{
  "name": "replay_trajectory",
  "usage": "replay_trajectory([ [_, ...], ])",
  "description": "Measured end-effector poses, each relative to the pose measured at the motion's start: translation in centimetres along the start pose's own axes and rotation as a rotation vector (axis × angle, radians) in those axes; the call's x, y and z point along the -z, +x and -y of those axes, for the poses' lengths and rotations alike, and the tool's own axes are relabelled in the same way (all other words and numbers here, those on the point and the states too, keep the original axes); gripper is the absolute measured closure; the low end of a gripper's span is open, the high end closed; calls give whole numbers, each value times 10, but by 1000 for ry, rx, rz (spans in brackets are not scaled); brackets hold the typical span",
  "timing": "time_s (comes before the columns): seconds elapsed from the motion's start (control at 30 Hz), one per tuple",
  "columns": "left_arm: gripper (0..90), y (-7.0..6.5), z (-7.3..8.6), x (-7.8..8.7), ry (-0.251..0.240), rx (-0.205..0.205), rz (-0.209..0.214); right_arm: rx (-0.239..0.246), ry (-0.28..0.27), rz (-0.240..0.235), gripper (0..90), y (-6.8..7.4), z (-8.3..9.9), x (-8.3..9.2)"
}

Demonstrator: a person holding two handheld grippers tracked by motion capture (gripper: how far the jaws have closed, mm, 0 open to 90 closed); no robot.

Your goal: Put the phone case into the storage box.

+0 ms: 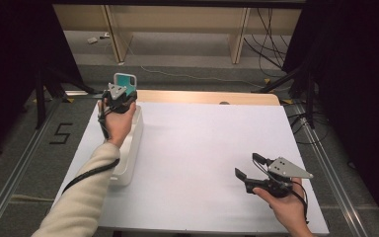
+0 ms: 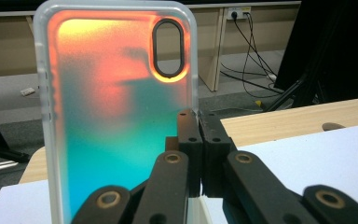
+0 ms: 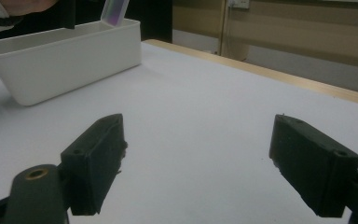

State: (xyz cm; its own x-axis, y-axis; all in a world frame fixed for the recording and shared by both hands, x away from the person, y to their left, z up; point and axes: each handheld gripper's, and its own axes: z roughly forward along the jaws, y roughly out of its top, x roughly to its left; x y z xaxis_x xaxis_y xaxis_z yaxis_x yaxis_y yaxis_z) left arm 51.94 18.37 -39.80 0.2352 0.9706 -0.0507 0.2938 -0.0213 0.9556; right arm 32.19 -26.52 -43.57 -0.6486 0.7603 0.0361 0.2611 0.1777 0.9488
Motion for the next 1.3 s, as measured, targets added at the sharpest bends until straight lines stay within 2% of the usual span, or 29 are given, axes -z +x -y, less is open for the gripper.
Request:
replay_trajectory([
  [0.4, 885, 1, 1, -3, -1, 1, 10, 2, -12, -1, 193, 0, 0, -1],
  [1.3, 884, 1, 7, -10, 16, 2, 11, 6, 6, 7, 194, -1, 0, 0],
])
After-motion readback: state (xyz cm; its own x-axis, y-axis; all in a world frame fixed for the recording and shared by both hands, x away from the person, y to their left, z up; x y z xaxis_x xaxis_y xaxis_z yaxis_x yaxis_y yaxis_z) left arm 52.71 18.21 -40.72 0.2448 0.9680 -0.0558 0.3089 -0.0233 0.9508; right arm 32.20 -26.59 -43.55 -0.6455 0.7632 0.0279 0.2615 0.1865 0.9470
